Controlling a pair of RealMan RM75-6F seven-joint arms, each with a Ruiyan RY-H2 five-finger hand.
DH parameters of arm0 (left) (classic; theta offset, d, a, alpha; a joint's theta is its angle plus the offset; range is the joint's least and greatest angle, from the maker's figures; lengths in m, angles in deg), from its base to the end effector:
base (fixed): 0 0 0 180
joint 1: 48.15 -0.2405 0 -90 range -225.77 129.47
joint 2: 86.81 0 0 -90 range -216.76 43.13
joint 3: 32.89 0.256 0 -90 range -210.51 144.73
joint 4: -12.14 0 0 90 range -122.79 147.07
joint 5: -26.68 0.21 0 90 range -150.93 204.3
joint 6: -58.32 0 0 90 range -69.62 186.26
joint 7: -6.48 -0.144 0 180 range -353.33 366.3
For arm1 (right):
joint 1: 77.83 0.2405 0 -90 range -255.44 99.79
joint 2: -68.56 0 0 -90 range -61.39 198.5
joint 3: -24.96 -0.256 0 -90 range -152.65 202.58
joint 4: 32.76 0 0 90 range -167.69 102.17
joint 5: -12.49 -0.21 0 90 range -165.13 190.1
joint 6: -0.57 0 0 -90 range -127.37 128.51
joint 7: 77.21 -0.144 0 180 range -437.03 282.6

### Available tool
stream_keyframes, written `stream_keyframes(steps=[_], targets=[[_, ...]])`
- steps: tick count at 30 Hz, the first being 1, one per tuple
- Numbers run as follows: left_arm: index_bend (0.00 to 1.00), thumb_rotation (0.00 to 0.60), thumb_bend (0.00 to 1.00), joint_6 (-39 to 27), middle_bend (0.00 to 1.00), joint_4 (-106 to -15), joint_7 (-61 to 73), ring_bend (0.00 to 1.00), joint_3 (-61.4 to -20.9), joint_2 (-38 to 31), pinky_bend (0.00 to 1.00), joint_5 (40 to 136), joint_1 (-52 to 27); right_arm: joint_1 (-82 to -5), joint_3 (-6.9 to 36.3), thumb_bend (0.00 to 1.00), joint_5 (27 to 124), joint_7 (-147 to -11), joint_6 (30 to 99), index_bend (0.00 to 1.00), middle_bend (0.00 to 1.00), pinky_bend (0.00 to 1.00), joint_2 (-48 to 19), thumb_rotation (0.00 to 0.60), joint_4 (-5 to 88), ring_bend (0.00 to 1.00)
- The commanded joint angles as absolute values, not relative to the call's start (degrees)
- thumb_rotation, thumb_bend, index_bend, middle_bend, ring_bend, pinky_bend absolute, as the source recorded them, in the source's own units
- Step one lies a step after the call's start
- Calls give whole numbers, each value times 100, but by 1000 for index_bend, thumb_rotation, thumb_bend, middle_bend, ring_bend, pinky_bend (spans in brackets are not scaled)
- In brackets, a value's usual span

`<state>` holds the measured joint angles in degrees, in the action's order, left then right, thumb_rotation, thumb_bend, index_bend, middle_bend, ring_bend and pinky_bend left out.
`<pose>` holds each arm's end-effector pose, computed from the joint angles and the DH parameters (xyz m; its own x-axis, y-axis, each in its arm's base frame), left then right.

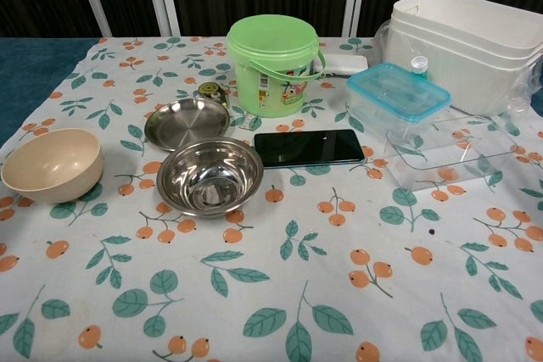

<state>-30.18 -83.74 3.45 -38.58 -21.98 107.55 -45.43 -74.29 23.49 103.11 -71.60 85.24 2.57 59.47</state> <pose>-0.3093 0.1776 0.1689 0.3710 -0.0826 0.9250 0.9260 0.1077 -0.3618 -0.3040 -0.1681 0.1401 0.4634 -0.0373 0.8854 -0.8849 -0.0731 0.4600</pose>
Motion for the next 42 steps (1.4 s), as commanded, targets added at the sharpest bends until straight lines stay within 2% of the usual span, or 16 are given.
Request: stream_keyframes(steps=[1,14,22,31,42], targets=[[109,600,365,-3004,0,-8382,340,0,-3859,-2204,0,10743,-4539,-7173,2282,207,10160,-7115,8101,75,9,243,130,600,5835,142],[109,600,365,-2948,0,-8432,327,0,-3876,-2222,0,10673,-4525,-6190,1807,209,9802,-6885,7031,126,9,243,-324,600,5539,141],[109,600,365,-2936,0,-8440,339,0,-3880,-2231,0,10647,-4528,-5636,1633,258,9431,-6715,6362,198,11,243,-729,600,5275,141],[109,600,365,-2916,0,-8434,360,0,-3889,-2240,0,10619,-4524,-5258,1602,308,9103,-6572,5935,304,26,243,-1186,600,4792,141],[110,600,365,-2887,0,-8460,333,0,-3895,-2251,0,10578,-4516,-5100,1689,356,8972,-6609,5810,396,42,243,-1470,600,4316,141]])
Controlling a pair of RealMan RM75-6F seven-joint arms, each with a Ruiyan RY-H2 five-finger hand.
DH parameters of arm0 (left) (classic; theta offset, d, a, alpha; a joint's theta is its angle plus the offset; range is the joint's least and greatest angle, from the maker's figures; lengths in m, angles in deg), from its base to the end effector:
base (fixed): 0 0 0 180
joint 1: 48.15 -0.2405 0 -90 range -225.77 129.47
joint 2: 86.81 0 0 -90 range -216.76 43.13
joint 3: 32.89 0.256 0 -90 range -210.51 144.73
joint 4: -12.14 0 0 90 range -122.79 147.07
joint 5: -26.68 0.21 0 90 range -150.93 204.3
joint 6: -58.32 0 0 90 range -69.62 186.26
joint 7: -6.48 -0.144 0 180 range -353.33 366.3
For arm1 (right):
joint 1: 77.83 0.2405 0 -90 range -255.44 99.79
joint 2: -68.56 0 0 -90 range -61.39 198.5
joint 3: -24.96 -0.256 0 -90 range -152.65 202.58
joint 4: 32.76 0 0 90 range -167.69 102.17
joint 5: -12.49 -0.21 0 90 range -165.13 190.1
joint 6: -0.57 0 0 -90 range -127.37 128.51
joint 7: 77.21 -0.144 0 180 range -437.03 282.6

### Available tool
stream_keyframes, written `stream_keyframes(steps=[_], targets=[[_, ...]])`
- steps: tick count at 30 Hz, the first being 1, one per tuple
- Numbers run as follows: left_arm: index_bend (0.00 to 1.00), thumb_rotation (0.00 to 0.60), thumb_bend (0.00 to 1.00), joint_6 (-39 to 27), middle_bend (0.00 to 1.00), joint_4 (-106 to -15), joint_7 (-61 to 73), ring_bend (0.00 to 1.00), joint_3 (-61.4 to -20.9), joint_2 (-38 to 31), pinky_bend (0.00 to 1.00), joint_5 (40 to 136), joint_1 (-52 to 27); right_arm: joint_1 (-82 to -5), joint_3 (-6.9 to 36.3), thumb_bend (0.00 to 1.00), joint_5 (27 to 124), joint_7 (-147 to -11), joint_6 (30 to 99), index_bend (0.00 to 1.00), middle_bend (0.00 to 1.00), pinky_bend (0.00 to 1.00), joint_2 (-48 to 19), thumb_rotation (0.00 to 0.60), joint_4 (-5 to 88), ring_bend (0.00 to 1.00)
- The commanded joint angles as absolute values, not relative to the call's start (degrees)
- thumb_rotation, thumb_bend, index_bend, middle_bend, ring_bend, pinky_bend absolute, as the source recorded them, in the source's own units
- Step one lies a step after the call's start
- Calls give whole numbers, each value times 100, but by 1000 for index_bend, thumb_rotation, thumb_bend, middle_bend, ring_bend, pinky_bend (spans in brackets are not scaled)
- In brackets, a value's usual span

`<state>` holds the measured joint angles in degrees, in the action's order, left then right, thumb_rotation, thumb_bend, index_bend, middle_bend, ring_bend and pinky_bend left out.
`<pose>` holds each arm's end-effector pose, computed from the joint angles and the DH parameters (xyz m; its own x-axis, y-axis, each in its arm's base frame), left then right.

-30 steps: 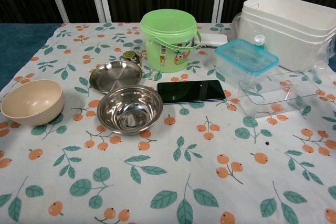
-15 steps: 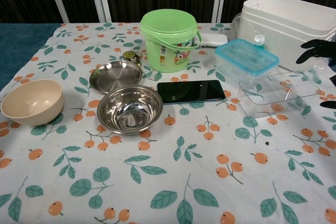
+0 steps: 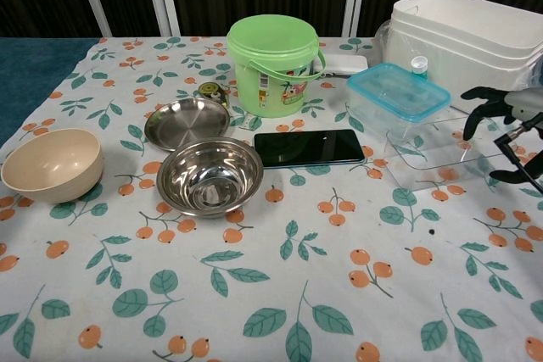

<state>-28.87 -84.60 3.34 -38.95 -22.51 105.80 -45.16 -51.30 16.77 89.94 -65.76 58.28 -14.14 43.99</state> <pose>-0.3109 0.1800 0.1696 0.3635 -0.0661 0.9293 0.9265 0.1302 -0.3531 -0.2673 -0.3084 0.0332 0.5302 -0.2229 0.8181 -0.8434 -0.2382 0.4817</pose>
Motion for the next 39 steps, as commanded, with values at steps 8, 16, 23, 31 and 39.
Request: stream_keyframes(steps=[8,16,23,31,39], targets=[[109,600,365,-2877,0,-8459,338,0,-3895,-2249,0,10552,-4521,-5034,1798,421,8989,-6760,5736,499,57,243,-1669,600,3982,142],[109,600,365,-2870,0,-8469,349,0,-3900,-2255,0,10534,-4522,-5030,1906,487,9113,-6971,5815,530,63,243,-1783,600,3861,142],[109,600,365,-2862,0,-8479,352,0,-3905,-2259,0,10519,-4520,-5029,1988,517,9284,-7119,5942,612,85,243,-1776,600,3852,147],[109,600,365,-2859,0,-8497,347,0,-3907,-2263,0,10515,-4519,-5103,2021,518,9408,-7298,6184,647,85,243,-1608,600,4061,147],[109,600,365,-2863,0,-8507,339,0,-3902,-2264,0,10514,-4523,-5331,1987,517,9506,-7609,6689,663,85,243,-1264,600,4412,147]])
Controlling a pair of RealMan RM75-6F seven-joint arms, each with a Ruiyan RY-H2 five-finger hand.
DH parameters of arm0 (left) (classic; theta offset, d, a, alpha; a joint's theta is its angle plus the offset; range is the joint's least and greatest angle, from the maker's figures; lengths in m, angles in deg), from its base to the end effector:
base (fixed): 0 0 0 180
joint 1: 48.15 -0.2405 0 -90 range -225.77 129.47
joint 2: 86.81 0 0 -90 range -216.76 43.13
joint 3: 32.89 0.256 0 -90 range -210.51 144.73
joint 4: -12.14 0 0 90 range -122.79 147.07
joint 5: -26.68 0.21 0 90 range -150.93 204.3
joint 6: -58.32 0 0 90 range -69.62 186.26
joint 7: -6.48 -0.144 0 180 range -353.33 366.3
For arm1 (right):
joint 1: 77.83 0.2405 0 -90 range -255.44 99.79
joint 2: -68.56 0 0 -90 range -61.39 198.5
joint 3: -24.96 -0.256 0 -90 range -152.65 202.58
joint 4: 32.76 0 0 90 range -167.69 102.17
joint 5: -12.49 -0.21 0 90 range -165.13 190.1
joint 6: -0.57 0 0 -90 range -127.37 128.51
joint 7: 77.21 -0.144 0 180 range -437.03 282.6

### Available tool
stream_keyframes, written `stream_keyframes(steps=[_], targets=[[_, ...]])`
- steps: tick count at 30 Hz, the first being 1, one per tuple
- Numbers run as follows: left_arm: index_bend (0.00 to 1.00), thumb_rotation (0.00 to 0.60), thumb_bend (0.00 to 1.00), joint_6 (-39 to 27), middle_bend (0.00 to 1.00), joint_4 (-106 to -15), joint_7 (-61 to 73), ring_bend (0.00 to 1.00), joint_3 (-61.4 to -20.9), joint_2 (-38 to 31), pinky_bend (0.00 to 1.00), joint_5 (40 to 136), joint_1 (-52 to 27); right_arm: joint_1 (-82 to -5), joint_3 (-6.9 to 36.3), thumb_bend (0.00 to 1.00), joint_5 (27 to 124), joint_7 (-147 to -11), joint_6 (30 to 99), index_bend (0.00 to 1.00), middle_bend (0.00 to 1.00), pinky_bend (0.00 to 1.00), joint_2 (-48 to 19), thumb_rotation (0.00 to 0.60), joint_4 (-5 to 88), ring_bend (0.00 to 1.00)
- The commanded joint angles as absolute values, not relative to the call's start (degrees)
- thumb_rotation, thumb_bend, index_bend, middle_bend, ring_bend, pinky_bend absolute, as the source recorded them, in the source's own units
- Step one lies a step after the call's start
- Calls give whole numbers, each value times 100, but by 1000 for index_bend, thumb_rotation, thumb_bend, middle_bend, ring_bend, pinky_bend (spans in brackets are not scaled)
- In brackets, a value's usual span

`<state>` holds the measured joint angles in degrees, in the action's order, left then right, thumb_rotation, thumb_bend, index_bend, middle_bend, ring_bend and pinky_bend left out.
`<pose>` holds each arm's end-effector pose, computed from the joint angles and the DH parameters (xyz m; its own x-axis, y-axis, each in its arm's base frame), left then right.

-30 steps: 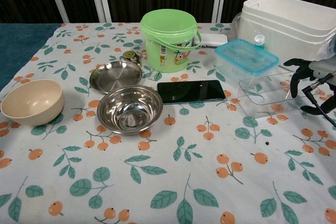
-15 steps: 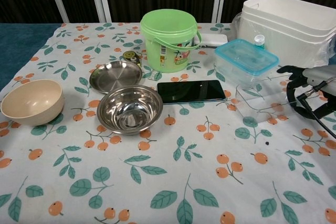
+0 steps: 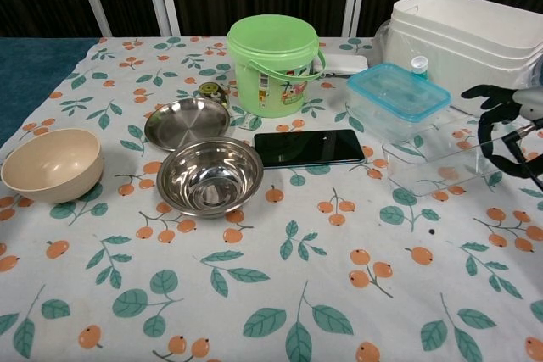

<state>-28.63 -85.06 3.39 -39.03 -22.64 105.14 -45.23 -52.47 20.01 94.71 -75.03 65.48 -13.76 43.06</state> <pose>-0.3114 0.1797 0.1697 0.3563 -0.0621 0.9323 0.9279 0.1413 -0.3451 -0.2691 -0.2947 0.0417 0.4408 -0.1754 0.8803 -0.8831 -0.2606 0.3902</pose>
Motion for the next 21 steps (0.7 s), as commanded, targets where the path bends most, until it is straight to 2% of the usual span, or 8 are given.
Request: stream_keyframes(steps=[1,11,21], targets=[[109,600,365,-2863,0,-8508,339,0,-3901,-2264,0,10515,-4524,-5362,1985,517,9523,-7658,6753,670,85,243,-1211,600,4459,148],[109,600,365,-2875,0,-8529,319,0,-3890,-2260,0,10525,-4532,-5548,1816,518,9656,-8153,7279,695,85,243,-578,600,4958,149],[111,600,365,-2889,0,-8529,311,0,-3882,-2254,0,10538,-4541,-5483,1389,517,9562,-9209,7347,700,85,243,237,600,5691,149]])
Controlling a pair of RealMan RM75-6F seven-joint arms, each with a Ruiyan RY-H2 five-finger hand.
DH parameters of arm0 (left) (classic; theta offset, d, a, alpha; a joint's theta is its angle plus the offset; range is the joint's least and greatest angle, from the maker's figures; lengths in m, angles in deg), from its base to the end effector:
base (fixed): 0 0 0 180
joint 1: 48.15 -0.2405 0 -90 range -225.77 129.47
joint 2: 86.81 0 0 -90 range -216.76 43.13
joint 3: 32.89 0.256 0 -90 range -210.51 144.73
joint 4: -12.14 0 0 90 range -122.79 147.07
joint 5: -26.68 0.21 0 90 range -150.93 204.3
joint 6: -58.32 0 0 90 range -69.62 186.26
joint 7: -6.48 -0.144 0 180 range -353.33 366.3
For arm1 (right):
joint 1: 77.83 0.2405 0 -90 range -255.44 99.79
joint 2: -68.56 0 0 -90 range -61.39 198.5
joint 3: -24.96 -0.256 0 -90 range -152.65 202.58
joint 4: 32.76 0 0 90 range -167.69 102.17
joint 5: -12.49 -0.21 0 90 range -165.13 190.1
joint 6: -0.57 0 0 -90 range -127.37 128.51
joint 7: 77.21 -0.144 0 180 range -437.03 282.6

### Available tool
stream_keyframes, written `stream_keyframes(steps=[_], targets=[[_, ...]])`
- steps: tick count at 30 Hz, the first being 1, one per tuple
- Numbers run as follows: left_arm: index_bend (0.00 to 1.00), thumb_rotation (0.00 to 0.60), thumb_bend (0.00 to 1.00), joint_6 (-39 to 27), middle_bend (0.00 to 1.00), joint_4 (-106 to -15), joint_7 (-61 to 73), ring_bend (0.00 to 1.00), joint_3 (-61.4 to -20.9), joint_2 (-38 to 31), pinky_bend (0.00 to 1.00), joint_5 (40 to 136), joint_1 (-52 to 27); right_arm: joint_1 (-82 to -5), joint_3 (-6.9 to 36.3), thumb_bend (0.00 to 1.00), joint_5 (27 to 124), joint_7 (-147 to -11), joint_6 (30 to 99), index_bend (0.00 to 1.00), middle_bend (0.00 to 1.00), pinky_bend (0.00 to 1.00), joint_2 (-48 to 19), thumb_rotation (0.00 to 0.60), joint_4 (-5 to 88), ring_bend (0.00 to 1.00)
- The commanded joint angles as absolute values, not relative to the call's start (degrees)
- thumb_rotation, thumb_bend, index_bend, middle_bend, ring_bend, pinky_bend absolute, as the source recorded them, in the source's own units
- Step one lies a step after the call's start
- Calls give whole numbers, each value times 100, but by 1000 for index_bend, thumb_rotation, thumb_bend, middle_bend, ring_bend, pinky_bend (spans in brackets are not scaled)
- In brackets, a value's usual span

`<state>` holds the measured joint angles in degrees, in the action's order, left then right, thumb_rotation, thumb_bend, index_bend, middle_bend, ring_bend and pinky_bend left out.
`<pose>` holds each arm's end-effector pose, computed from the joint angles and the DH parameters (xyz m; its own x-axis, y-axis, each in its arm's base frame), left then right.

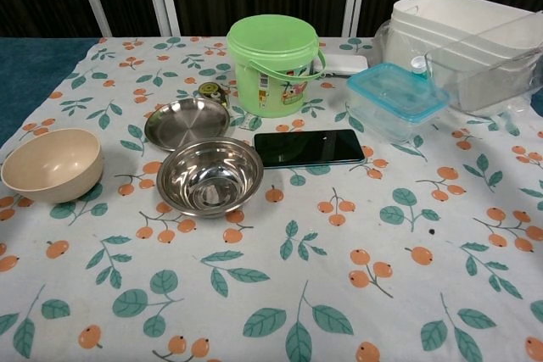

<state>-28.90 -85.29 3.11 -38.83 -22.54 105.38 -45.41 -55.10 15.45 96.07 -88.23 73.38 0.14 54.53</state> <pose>-0.3105 0.1780 0.1687 0.3566 -0.0614 0.9322 0.9278 0.1405 -0.3456 -0.2513 -0.2965 0.1350 0.2206 -0.0233 0.9751 -0.9471 -0.2439 0.2085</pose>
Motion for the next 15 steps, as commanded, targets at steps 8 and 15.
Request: stream_keyframes(steps=[8,15], targets=[[111,600,365,-2891,0,-8528,308,0,-3880,-2254,0,10545,-4542,-5500,1145,514,9473,-10603,7276,701,85,243,809,600,6079,149],[111,600,365,-2899,0,-8505,321,0,-3874,-2245,0,10555,-4548,-5618,1153,513,9622,-11566,7404,706,85,243,997,600,6122,149]])
